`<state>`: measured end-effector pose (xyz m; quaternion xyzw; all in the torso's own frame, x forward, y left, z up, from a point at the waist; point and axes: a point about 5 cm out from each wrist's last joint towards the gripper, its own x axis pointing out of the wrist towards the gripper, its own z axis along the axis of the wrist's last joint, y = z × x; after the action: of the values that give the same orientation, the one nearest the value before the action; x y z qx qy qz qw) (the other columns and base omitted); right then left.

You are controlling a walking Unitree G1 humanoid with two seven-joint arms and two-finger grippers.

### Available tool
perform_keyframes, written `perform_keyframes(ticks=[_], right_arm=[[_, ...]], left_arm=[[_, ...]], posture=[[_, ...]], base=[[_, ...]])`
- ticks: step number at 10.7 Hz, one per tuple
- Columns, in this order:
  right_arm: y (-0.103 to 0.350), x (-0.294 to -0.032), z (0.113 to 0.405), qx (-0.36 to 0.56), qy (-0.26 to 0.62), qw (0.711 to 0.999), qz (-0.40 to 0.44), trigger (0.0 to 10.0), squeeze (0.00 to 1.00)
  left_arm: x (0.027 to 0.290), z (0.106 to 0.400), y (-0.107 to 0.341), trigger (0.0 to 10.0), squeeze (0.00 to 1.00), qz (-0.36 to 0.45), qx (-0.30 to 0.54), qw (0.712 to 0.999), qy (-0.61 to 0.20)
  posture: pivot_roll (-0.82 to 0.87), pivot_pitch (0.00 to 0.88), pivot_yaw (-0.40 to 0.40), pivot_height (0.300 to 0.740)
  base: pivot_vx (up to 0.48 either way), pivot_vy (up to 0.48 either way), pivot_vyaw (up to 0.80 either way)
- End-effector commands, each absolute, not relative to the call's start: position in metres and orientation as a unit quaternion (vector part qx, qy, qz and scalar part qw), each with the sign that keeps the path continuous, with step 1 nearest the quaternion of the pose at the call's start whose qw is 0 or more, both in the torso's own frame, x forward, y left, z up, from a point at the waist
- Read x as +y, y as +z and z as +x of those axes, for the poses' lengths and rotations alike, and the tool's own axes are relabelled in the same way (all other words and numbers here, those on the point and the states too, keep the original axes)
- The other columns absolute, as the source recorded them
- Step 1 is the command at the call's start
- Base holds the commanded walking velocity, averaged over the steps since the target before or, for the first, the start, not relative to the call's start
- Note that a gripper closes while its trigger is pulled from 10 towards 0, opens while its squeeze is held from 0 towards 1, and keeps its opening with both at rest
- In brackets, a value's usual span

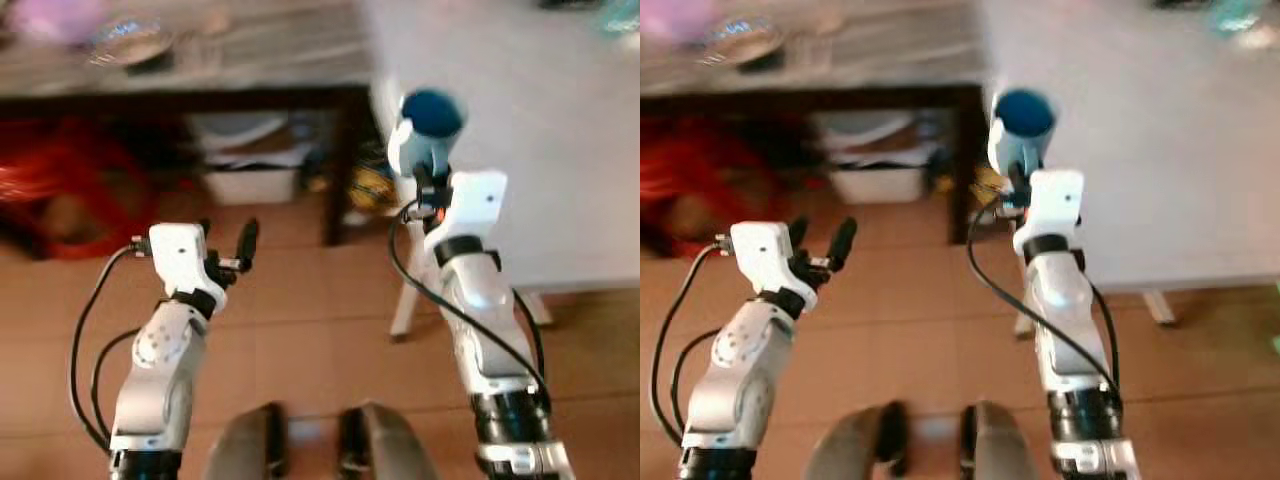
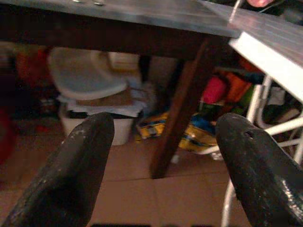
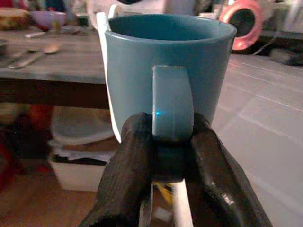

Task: Setting the table

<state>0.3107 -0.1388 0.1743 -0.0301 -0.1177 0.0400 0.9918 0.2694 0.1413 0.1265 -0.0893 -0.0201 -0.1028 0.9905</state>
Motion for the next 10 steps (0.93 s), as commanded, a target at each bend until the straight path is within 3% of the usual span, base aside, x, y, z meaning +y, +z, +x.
perform_keyframes(ticks=[1,3,4,5,10], right_arm=[[0.179,-0.147,0.308,-0.133,0.030,0.990,-0.042,0.0,0.00],[0.180,-0.146,0.307,-0.134,0.033,0.989,-0.045,0.0,0.00],[0.179,-0.144,0.306,-0.134,0.039,0.989,-0.047,3.3,0.00],[0.179,-0.142,0.305,-0.135,0.046,0.988,-0.052,10.0,0.00],[0.190,-0.138,0.306,-0.155,0.055,0.984,-0.061,10.0,0.00]], left_arm=[[0.136,0.268,0.125,10.0,0.00,-0.085,-0.019,0.990,-0.111],[0.137,0.270,0.127,10.0,0.00,-0.070,-0.028,0.992,-0.105],[0.137,0.272,0.128,10.0,0.00,-0.073,-0.029,0.991,-0.106],[0.136,0.273,0.128,10.0,0.00,-0.072,-0.032,0.991,-0.106],[0.133,0.274,0.128,10.0,0.00,-0.073,-0.036,0.991,-0.108]], posture=[[-0.05,0.215,0.008,0.740],[-0.05,0.212,0.008,0.740],[-0.06,0.211,0.005,0.740],[-0.06,0.211,0.005,0.740],[-0.06,0.204,0.007,0.740]], base=[[0.360,0.319,0.00],[0.441,0.129,0.00],[0.480,0.000,0.00],[0.480,0.000,0.00],[0.480,0.000,0.00]])
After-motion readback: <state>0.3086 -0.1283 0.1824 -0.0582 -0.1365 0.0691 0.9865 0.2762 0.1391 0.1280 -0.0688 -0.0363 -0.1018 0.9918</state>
